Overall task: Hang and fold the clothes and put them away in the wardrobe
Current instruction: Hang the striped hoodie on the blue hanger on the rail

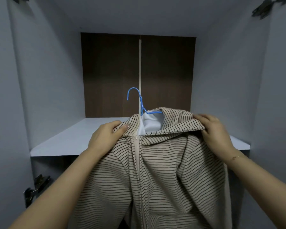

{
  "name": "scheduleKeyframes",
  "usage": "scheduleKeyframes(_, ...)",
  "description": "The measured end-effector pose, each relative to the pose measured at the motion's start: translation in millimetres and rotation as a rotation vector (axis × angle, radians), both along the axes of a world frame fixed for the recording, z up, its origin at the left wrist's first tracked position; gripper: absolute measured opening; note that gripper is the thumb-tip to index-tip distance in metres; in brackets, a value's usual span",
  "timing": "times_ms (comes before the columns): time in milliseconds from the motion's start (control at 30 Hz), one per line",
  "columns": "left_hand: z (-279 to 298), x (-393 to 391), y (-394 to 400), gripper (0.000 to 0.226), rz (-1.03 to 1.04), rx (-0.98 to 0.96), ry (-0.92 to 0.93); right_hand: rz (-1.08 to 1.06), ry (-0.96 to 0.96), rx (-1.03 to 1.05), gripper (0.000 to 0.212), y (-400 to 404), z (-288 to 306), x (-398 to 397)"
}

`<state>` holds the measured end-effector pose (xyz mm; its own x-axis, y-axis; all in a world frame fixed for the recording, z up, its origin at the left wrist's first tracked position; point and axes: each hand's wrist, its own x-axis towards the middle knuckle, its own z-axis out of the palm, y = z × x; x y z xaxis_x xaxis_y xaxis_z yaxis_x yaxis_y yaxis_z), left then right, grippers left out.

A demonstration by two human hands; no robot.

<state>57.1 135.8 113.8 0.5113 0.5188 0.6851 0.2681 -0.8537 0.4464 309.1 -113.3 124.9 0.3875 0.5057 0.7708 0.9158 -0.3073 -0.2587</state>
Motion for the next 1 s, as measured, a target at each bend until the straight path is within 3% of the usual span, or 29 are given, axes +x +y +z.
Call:
scheduleKeyframes(100, 8, -21, 1, 0.052, -0.107, 0.001, 0.014, -0.078, -0.117, -0.065, 0.032, -24, 21, 3)
scheduleKeyframes(200, 15, -45, 0, 0.055, -0.266, -0.050, 0.058, -0.291, -0.360, -0.317, 0.015, -44, 30, -3)
scheduleKeyframes(267, 16, -58, -6, 0.052, -0.333, -0.052, 0.074, -0.395, -0.468, -0.488, 0.020, -50, 25, -9)
scheduleKeyframes(367, 17, -75, -20, 0.043, -0.448, -0.105, 0.099, -0.533, -0.445, -0.596, 0.023, -50, 11, -14)
scheduleKeyframes(433, 15, -86, -28, 0.042, -0.506, -0.159, 0.102, -0.518, -0.204, -0.491, 0.026, -48, 3, -13)
scheduleKeyframes(567, 6, -103, -40, 0.041, -0.593, -0.275, 0.149, -0.011, 0.579, -0.049, 0.029, -40, -7, -26)
scheduleKeyframes(633, -2, -104, -46, 0.050, -0.604, -0.299, 0.219, 0.254, 0.803, 0.175, 0.027, -34, -1, -39)
scheduleKeyframes(700, -13, -101, -52, 0.051, -0.600, -0.291, 0.262, 0.447, 0.915, 0.250, 0.025, -27, 8, -51)
scheduleKeyframes(800, -30, -94, -61, 0.050, -0.513, -0.233, 0.283, 0.507, 1.037, 0.008, 0.028, -28, 0, -54)
scheduleKeyframes(867, -41, -92, -62, 0.054, -0.469, -0.201, 0.275, 0.327, 0.966, -0.420, 0.023, -42, -23, -53)
scheduleKeyframes(933, -52, -90, -61, 0.056, -0.430, -0.185, 0.271, 0.088, 0.763, -0.803, 0.037, -54, -44, -54)
scheduleKeyframes(1000, -64, -89, -59, 0.056, -0.390, -0.193, 0.272, -0.004, 0.610, -0.744, 0.046, -58, -58, -62)
